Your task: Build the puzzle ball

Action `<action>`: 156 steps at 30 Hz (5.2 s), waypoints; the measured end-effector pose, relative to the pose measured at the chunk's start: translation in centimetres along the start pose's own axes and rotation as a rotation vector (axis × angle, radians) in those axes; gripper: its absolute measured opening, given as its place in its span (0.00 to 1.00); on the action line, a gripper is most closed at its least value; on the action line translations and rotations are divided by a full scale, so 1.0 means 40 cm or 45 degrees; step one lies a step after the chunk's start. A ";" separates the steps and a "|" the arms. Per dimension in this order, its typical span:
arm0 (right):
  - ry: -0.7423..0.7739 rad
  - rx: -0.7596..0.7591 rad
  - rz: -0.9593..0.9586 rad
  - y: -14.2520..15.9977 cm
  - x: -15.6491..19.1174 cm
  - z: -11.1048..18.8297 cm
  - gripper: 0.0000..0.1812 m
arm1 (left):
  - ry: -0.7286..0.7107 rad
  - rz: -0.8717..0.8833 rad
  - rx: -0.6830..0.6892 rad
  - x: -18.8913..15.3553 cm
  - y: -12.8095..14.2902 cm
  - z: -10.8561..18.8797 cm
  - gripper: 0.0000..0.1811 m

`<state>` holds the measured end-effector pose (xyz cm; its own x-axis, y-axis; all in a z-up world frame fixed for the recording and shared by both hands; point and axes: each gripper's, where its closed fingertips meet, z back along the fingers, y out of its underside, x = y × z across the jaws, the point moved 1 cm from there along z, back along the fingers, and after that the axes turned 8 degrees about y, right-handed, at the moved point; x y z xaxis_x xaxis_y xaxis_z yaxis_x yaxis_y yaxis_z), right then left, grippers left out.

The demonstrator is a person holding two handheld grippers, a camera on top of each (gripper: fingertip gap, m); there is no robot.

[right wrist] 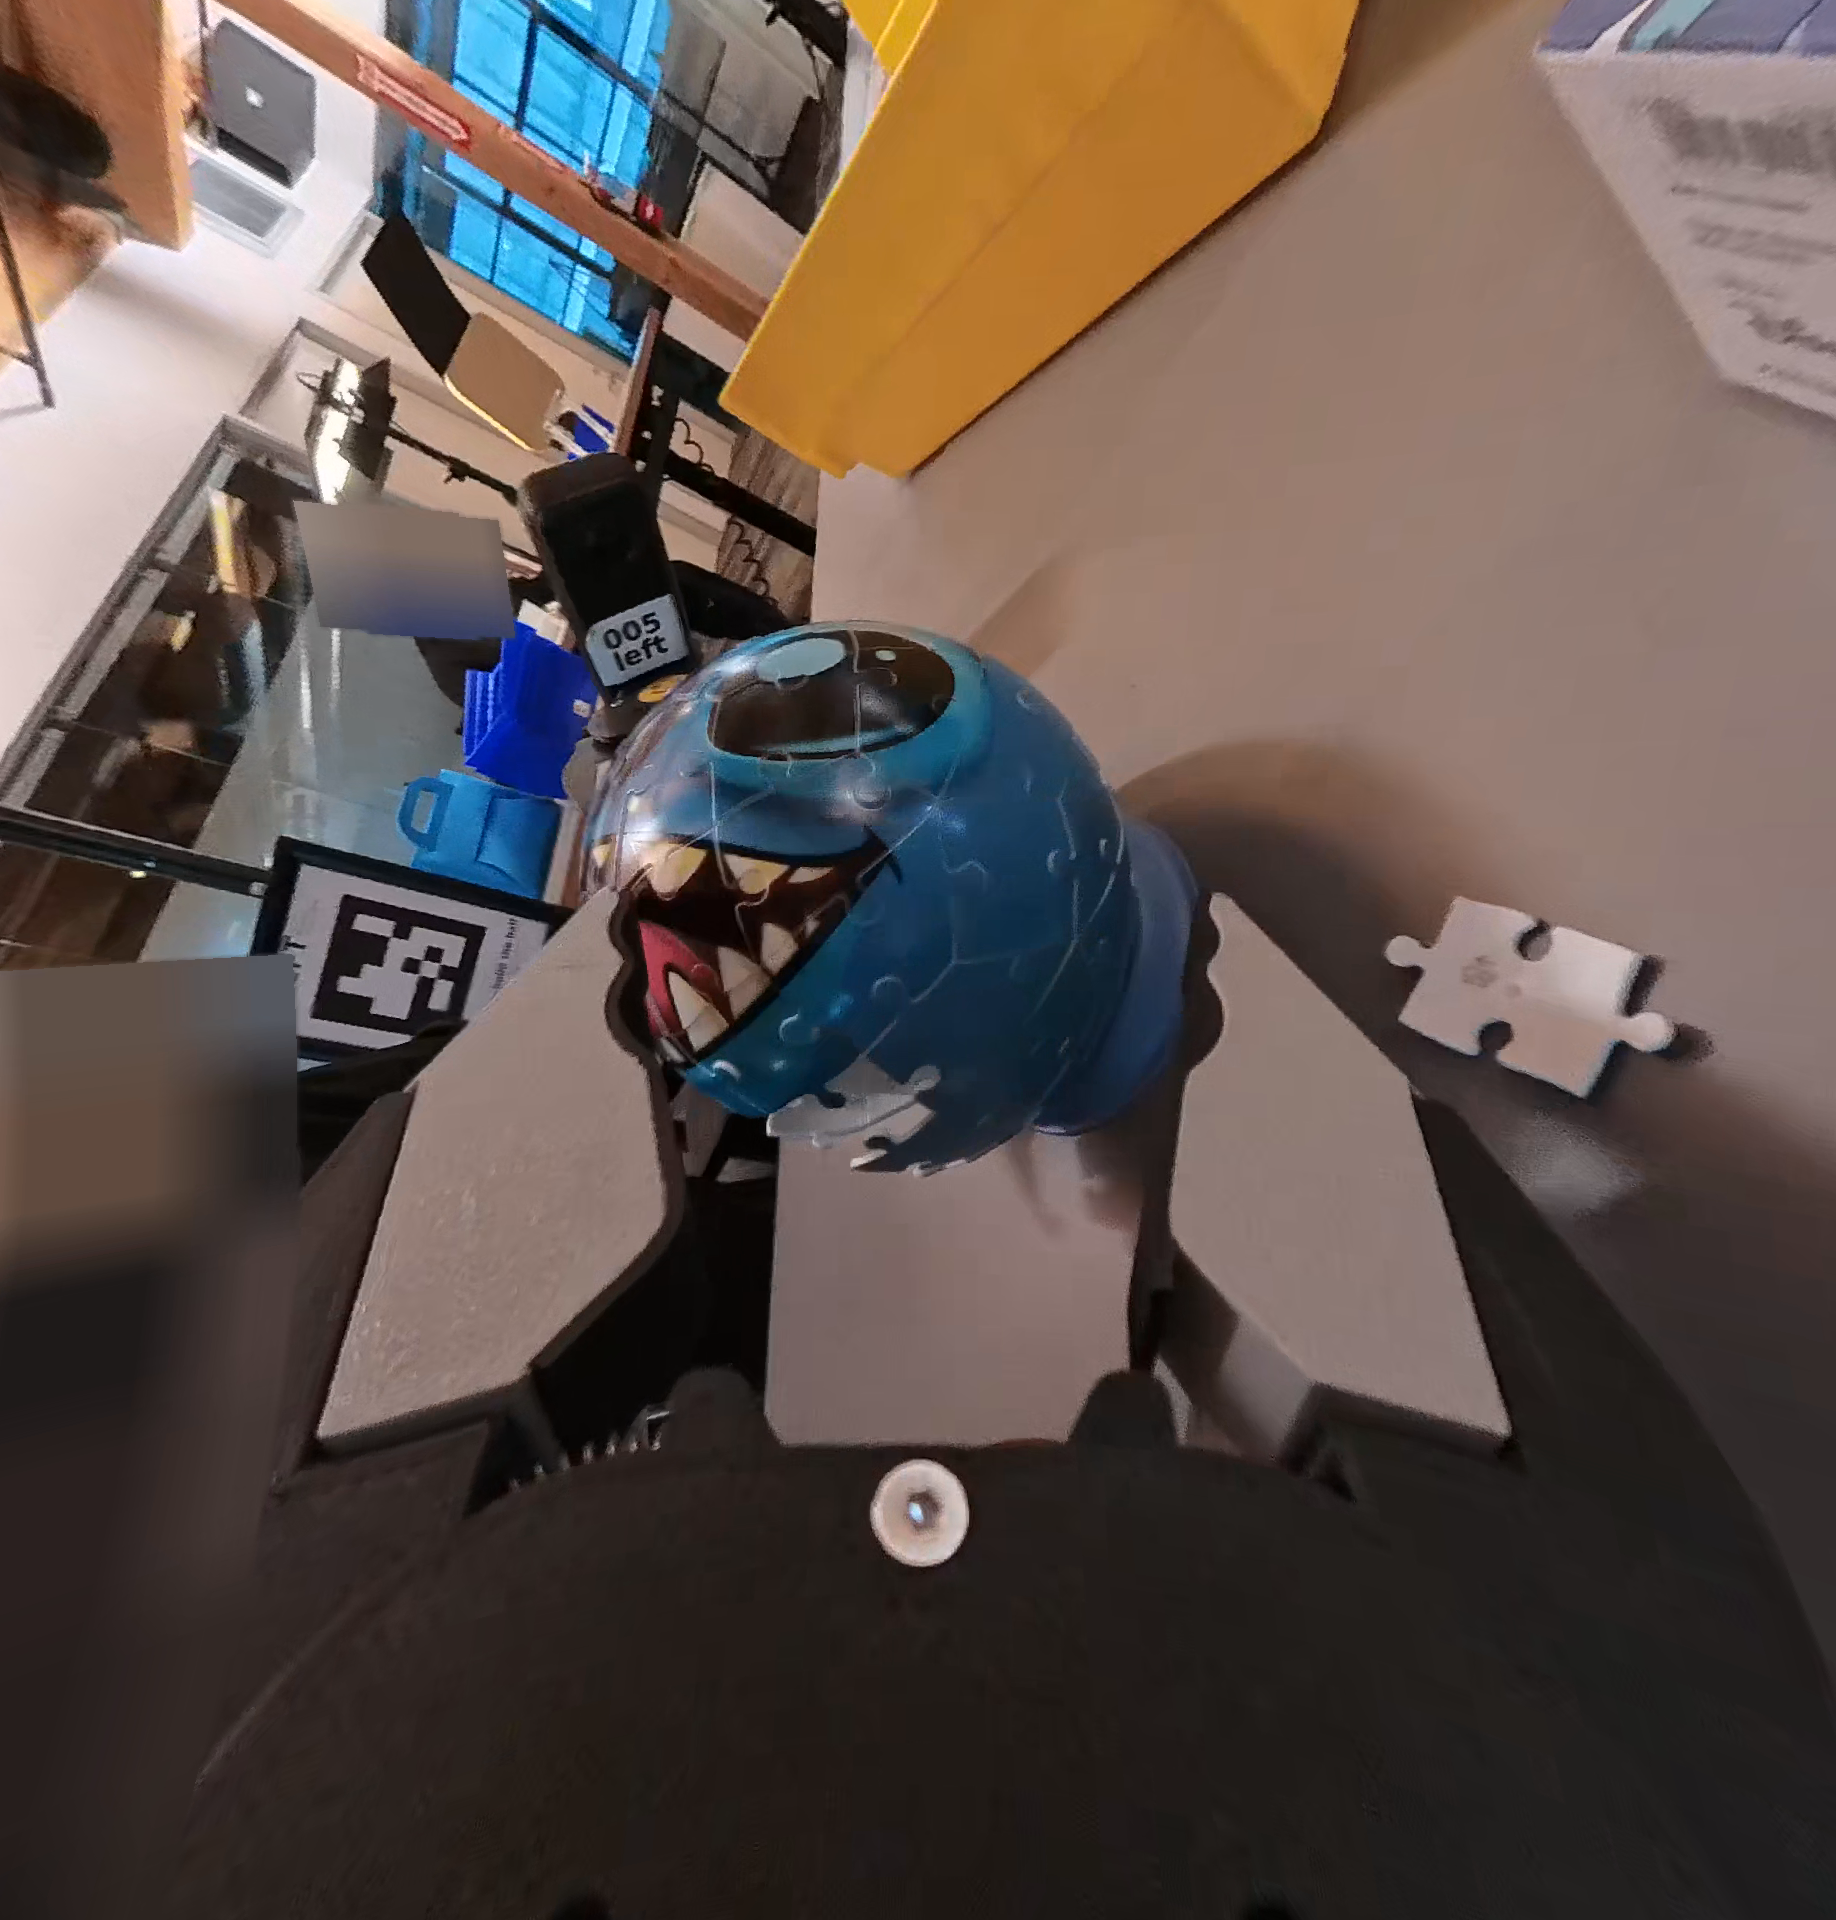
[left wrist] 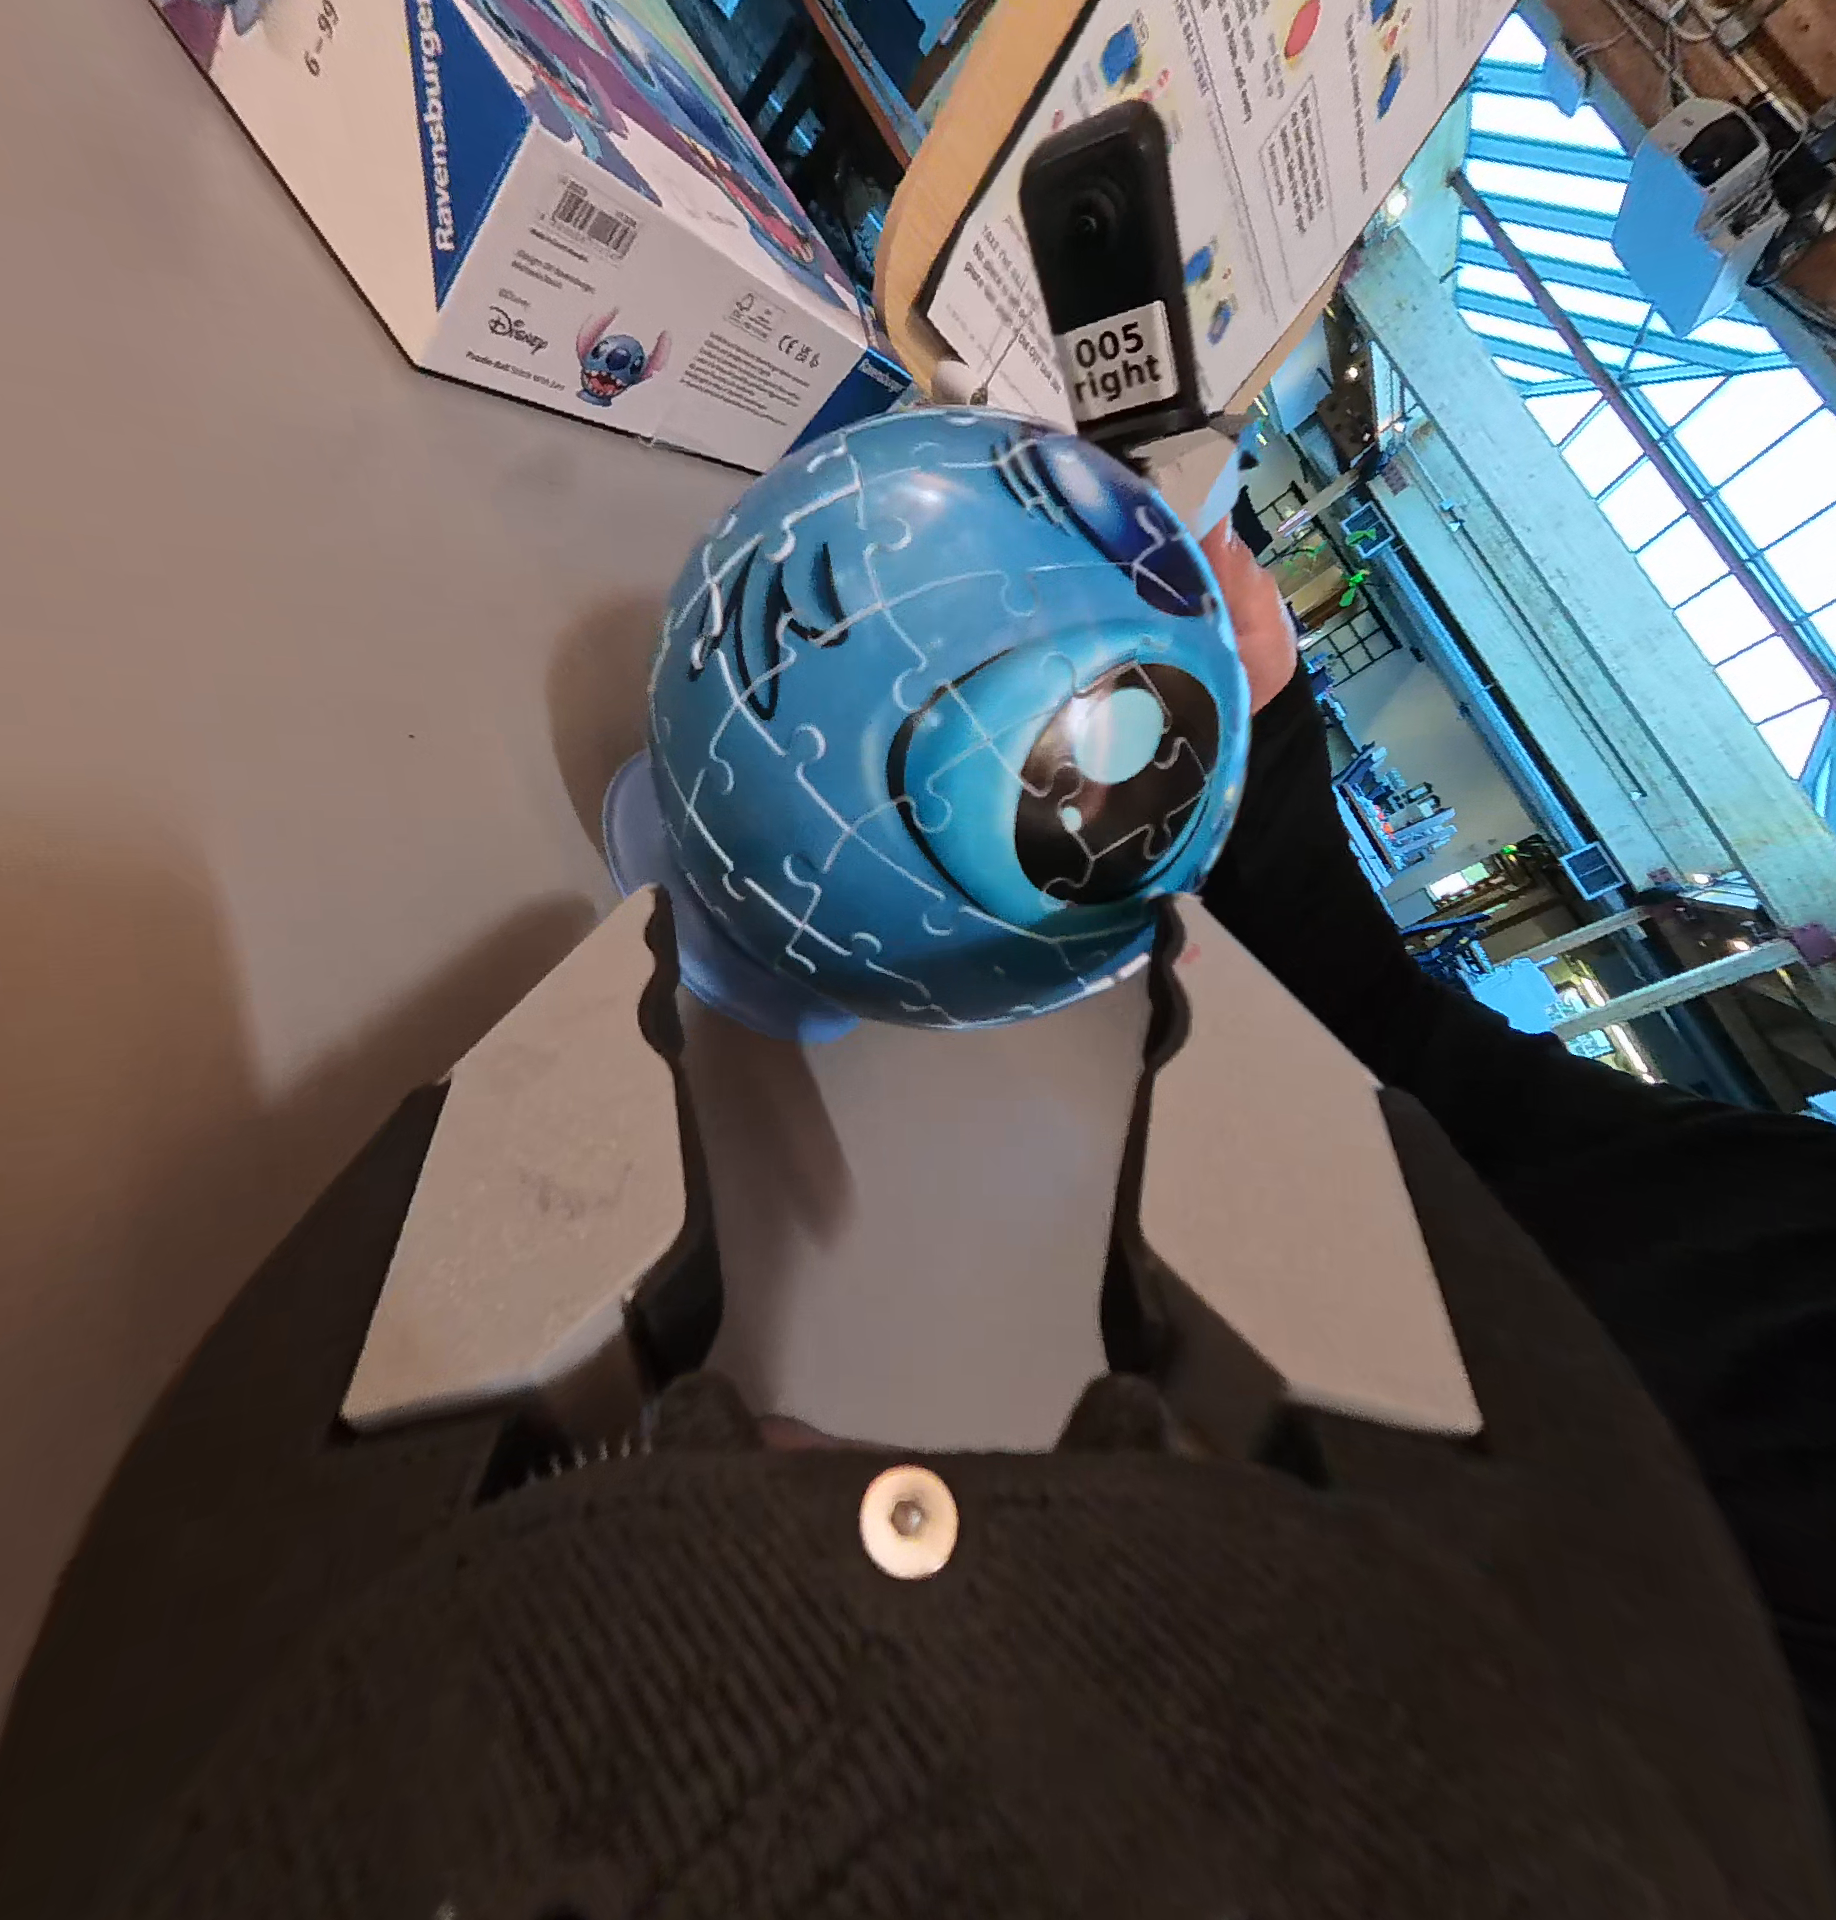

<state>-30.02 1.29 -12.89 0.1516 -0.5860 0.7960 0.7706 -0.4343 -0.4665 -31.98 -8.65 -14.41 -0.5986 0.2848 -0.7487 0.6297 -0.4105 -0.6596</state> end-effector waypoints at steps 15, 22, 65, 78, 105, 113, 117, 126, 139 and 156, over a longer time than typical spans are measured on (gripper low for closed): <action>-0.056 0.001 0.043 0.003 0.029 -0.030 0.59 | -0.005 -0.152 0.028 -0.008 -0.027 -0.015 0.48; -0.052 -0.127 0.095 -0.042 0.039 -0.043 0.54 | 0.029 -0.191 -0.040 -0.014 -0.069 -0.007 0.44; -0.079 -0.026 0.183 -0.029 0.071 0.037 0.52 | -0.095 -0.070 -0.091 -0.035 -0.025 0.022 0.54; -0.072 0.060 0.121 -0.010 0.029 -0.016 0.53 | -0.129 -0.030 -0.051 -0.013 0.011 -0.027 0.50; -0.140 -0.072 0.215 -0.019 0.026 -0.051 0.57 | -0.127 -0.168 -0.044 0.006 -0.054 0.002 0.51; -0.047 -0.211 0.328 -0.052 0.024 0.033 0.51 | -0.116 -0.245 -0.083 -0.033 -0.069 0.049 0.48; 0.166 -0.252 0.456 -0.011 0.006 0.130 0.48 | -0.186 -0.491 0.043 -0.087 -0.023 0.088 0.46; 0.878 -0.086 0.626 0.227 -0.140 0.214 0.38 | -0.421 -1.193 0.569 -0.142 0.216 -0.050 0.35; 1.076 -0.007 0.836 0.262 -0.157 0.155 0.16 | -0.536 -1.264 0.625 -0.105 0.254 -0.178 0.31; 0.480 0.037 0.891 0.348 0.055 0.076 0.16 | -0.681 -2.247 0.654 -0.096 0.197 -0.242 0.10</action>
<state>-17.07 -3.98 -16.49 0.3909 -0.9105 0.1350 0.5902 0.1353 -0.7958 -19.92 -4.60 -17.38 -0.4321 0.3874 0.8144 -0.9017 -0.2030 -0.3818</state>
